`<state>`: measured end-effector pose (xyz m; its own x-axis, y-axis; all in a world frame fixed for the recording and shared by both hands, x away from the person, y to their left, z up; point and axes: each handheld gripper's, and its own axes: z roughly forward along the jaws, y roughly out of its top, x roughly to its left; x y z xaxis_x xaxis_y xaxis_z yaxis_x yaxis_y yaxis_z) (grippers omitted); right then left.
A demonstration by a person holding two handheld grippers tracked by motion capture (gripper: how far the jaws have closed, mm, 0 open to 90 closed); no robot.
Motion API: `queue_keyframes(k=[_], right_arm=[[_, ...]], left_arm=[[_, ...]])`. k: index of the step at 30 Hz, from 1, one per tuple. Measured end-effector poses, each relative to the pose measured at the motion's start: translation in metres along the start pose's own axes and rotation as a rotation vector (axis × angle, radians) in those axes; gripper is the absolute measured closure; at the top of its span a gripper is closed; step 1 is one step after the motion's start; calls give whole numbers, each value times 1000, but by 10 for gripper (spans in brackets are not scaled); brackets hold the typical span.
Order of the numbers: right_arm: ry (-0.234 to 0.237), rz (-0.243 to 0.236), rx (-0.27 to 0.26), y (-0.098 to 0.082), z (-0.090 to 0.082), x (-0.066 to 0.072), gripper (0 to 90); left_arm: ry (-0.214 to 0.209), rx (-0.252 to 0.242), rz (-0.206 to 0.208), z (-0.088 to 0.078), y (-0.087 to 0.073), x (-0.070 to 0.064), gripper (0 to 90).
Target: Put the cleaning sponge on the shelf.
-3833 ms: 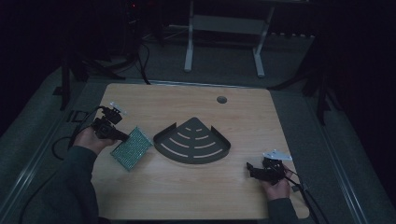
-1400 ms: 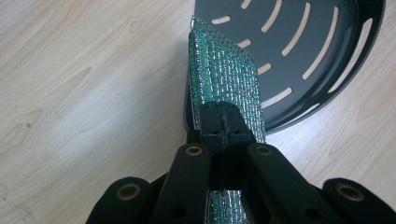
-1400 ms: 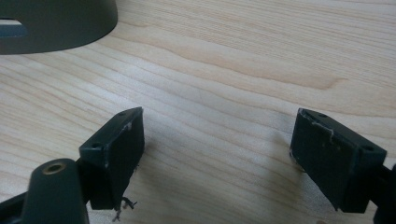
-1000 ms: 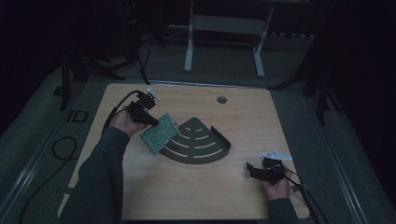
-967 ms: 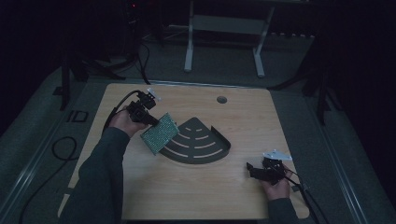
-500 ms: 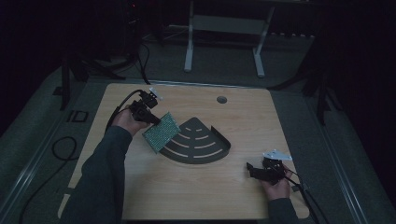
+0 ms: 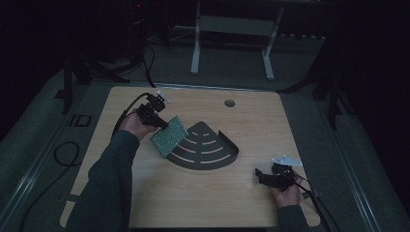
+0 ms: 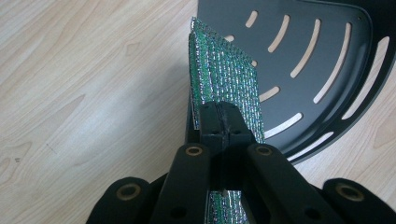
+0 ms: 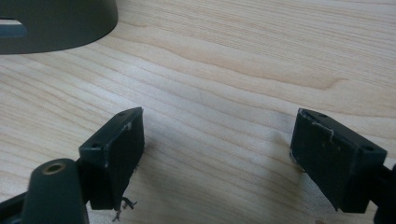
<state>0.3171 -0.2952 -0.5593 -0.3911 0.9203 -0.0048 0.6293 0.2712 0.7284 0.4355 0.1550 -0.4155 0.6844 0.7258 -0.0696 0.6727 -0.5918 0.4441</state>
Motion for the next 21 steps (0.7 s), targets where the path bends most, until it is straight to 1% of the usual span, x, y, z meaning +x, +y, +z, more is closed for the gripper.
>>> queue_keyframes(k=[10, 15, 17, 21], right_arm=[[0, 0, 0, 0, 0, 0, 171], [0, 0, 0, 0, 0, 0, 171], [0, 0, 0, 0, 0, 0, 171], [0, 0, 0, 0, 0, 0, 171]], left_arm=[[-1, -3, -7, 3, 3, 1, 900], [-3, -12, -8, 5, 5, 2, 900], [-4, -24, -13, 6, 5, 2, 900], [-9, -26, -5, 9, 8, 1, 900]])
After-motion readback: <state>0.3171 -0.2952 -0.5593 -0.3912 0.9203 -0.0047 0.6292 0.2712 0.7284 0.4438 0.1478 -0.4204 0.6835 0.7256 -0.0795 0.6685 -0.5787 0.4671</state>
